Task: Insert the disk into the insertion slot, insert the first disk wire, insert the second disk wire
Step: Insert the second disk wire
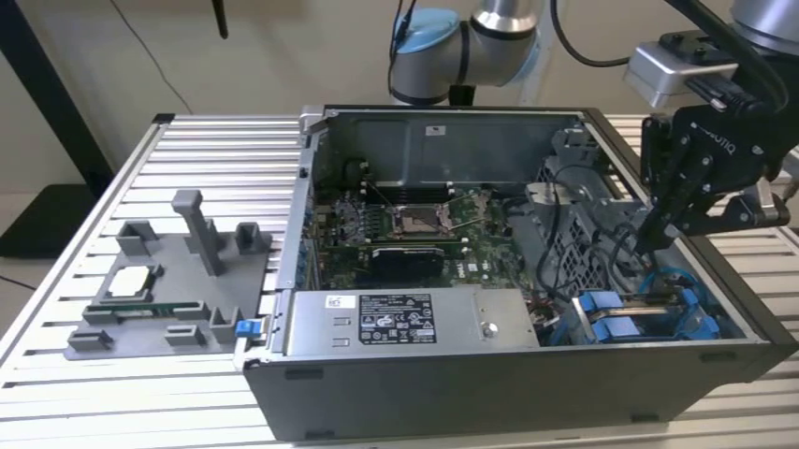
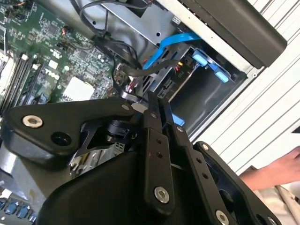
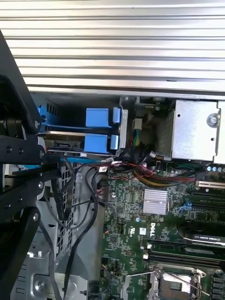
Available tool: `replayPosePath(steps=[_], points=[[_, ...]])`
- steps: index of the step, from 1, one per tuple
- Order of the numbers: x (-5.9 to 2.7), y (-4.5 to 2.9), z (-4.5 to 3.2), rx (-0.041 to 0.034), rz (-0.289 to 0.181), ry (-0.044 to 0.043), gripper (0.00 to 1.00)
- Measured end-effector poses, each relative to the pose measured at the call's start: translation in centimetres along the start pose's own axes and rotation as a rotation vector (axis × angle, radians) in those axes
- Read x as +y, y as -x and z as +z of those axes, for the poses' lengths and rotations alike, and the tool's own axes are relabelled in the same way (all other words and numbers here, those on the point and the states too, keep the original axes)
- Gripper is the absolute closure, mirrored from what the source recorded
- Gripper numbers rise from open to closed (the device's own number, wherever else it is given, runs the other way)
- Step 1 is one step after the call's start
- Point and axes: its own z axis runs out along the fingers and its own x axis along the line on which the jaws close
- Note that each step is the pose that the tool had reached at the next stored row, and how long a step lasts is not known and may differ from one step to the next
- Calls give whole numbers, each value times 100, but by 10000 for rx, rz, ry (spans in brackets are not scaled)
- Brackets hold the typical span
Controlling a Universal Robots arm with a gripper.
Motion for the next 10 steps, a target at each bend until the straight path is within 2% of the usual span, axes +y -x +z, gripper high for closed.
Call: replayPosePath(steps=[5,10], points=[[44,-96,45,-57,0,-59,100],[55,-190,100,-116,4,-78,100]])
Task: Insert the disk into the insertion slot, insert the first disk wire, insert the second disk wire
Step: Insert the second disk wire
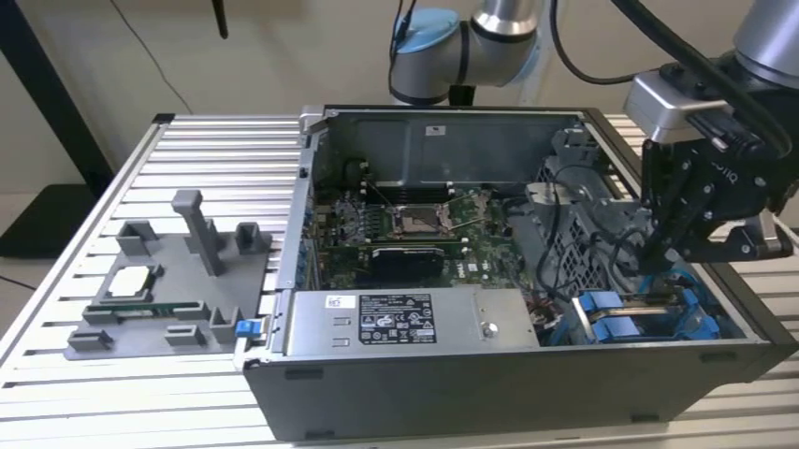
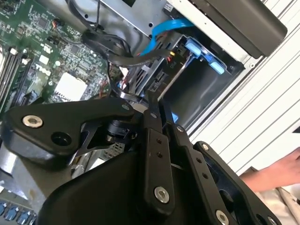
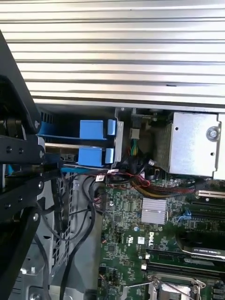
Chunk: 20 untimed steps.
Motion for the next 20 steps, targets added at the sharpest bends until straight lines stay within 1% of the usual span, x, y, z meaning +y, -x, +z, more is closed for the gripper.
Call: replayPosePath(steps=[2,3,6,7,8,11,12,13,16,20], points=[[4,-55,15,-22,3,-2,100],[5,-68,22,-27,4,-2,100],[5,-73,38,-27,8,-2,100],[5,-74,48,-44,9,-3,100],[5,-75,55,-87,11,-12,100],[6,-84,68,-398,27,-50,100],[7,-94,74,-489,35,-61,100],[8,-107,84,-530,39,-67,100],[11,-140,127,-539,40,-68,100],[3,-143,179,-539,33,-87,100]])
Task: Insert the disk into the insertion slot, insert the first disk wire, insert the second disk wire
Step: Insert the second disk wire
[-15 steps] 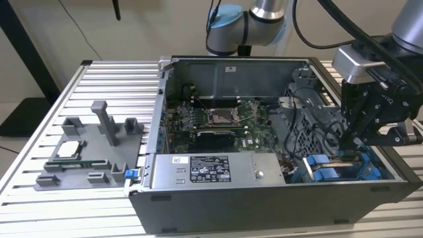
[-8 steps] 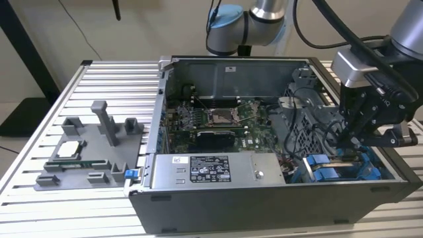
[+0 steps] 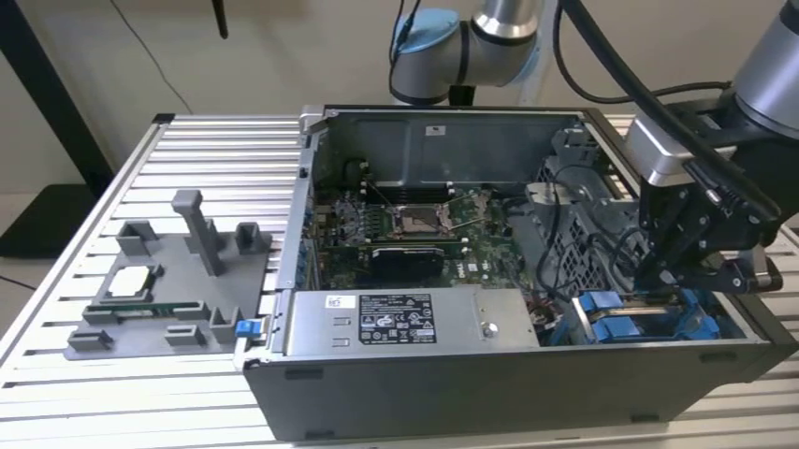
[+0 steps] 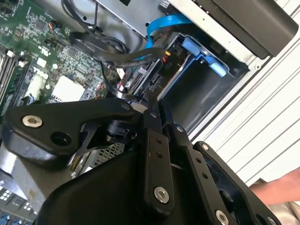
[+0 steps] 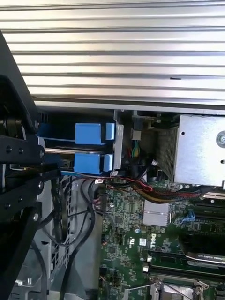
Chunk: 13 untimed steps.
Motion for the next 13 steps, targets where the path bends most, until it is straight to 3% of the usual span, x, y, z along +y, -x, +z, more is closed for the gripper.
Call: replayPosePath(steps=[6,13], points=[[-54,-7,46,4,-22,-67,100],[-61,-7,50,3,-15,-71,100]])
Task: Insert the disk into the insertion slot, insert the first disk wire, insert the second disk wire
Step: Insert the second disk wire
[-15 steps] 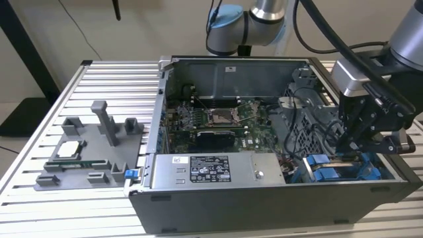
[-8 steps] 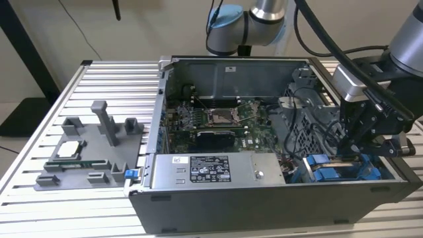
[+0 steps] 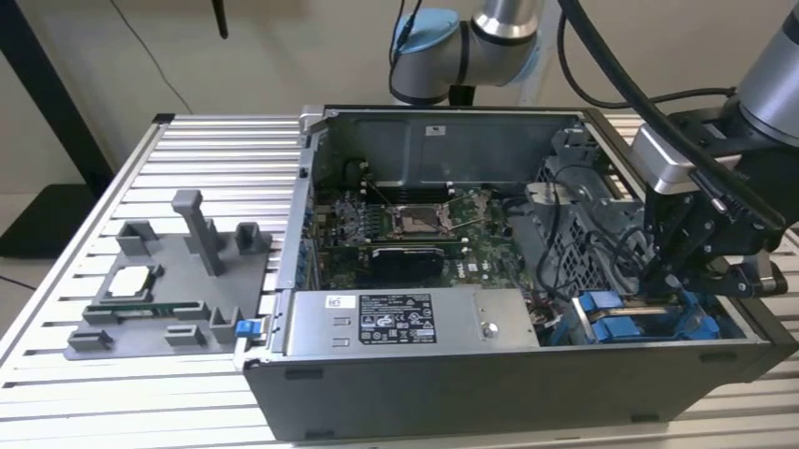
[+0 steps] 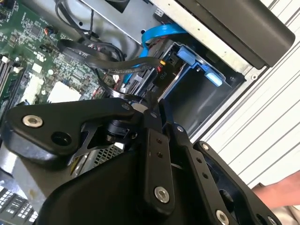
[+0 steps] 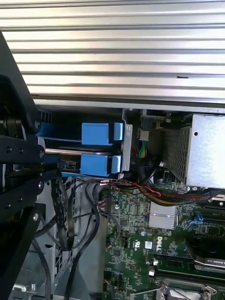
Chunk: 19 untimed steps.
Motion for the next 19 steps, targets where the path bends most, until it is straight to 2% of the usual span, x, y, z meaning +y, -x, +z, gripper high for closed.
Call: replayPosePath(steps=[19], points=[[-42,19,35,1,13,-25,100]])
